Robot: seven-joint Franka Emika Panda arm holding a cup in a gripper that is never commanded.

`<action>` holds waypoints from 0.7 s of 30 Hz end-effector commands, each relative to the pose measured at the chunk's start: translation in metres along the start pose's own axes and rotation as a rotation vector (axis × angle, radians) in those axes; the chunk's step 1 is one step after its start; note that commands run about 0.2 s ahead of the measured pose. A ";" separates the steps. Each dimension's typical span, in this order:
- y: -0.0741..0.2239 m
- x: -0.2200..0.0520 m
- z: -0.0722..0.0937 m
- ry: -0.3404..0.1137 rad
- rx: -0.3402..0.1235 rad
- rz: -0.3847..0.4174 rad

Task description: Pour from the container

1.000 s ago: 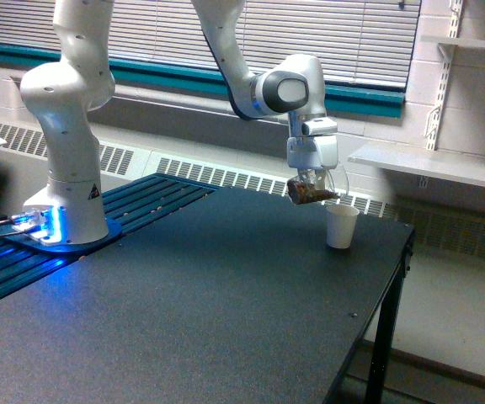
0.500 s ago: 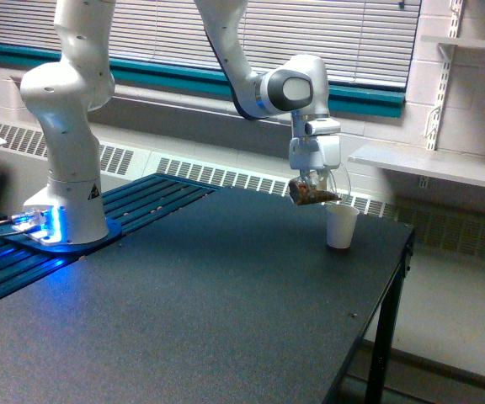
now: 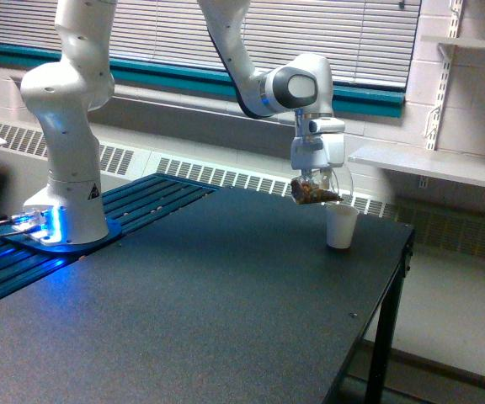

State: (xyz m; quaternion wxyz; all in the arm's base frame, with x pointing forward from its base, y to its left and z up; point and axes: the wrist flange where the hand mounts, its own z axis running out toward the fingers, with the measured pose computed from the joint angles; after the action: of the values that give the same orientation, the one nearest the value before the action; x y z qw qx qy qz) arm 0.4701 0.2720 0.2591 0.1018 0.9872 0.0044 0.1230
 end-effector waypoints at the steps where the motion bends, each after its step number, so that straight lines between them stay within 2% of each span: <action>1: -0.008 0.003 -0.008 0.015 -0.018 -0.060; 21: -0.002 0.006 -0.010 0.008 -0.084 -0.104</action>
State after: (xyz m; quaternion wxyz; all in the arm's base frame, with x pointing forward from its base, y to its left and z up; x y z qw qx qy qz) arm 0.4710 0.2716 0.2614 0.1417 0.9825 0.0344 0.1161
